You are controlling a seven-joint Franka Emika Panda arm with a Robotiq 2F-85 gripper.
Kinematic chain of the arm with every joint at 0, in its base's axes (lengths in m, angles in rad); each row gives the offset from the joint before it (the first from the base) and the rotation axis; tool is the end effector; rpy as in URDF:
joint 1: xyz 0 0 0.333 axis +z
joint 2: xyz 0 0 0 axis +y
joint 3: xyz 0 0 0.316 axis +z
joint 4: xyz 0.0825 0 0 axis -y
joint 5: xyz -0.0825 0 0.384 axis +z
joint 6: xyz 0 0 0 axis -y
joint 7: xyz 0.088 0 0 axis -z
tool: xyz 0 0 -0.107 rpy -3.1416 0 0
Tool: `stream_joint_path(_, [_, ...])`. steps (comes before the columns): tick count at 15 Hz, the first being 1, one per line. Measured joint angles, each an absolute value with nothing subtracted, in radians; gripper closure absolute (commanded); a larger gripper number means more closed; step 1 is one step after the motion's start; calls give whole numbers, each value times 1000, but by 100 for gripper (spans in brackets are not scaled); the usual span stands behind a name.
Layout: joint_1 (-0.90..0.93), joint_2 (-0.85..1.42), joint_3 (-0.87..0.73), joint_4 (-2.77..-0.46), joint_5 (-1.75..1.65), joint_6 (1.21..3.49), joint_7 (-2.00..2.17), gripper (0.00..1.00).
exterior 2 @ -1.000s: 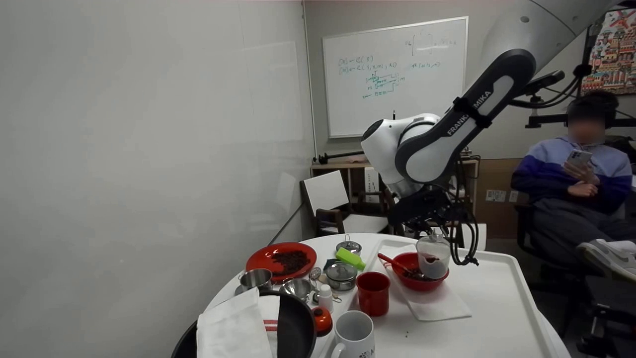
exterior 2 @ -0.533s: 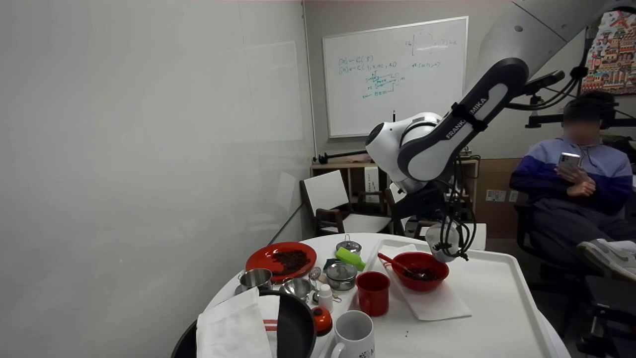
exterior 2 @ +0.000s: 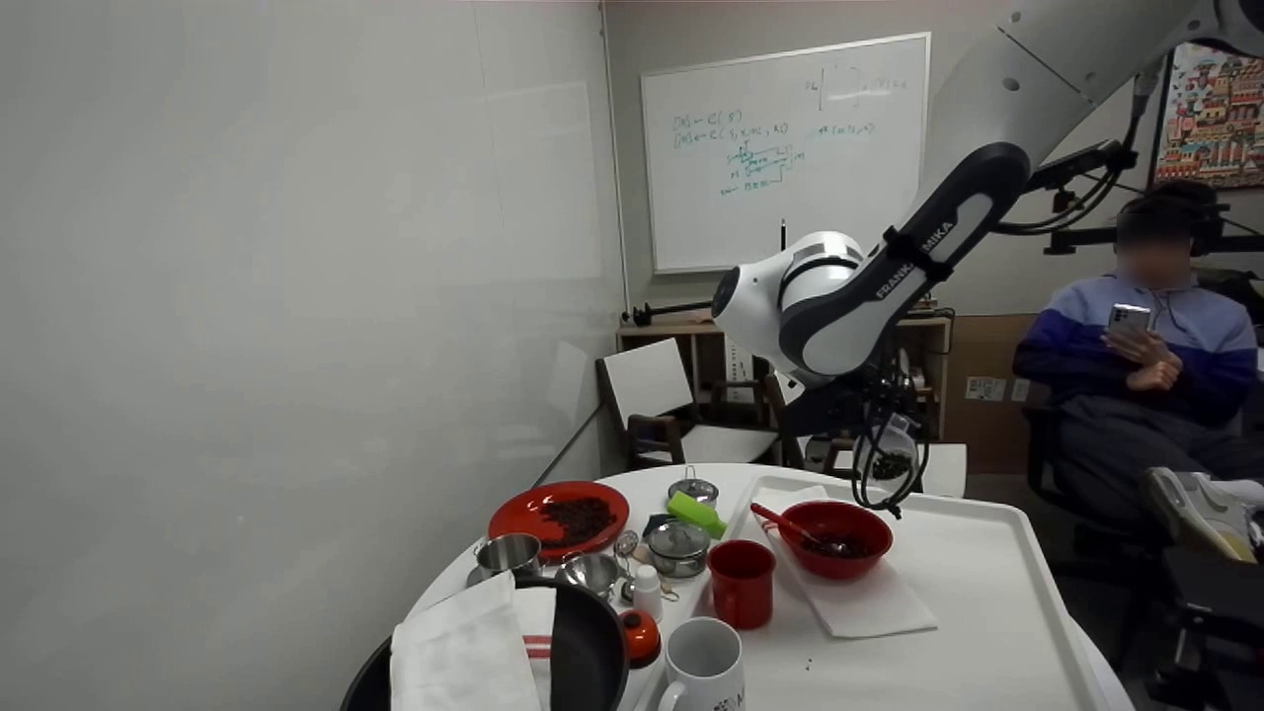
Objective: Pour the contents in the clear jug
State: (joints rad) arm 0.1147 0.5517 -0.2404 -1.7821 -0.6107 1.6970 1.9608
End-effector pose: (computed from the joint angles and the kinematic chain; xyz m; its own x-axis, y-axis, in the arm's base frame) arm 0.5823 -0.1198 0.2424 -0.0053 -0.7045 0.7096 -0.8547 0.3716 0.3626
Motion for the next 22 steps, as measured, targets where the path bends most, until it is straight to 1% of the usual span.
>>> stream_joint_path(11, [186,722,-161,-1601,-805,1416,2153,89])
stream_joint_path(22, [183,854,-154,-1471,-943,1301,2255,89])
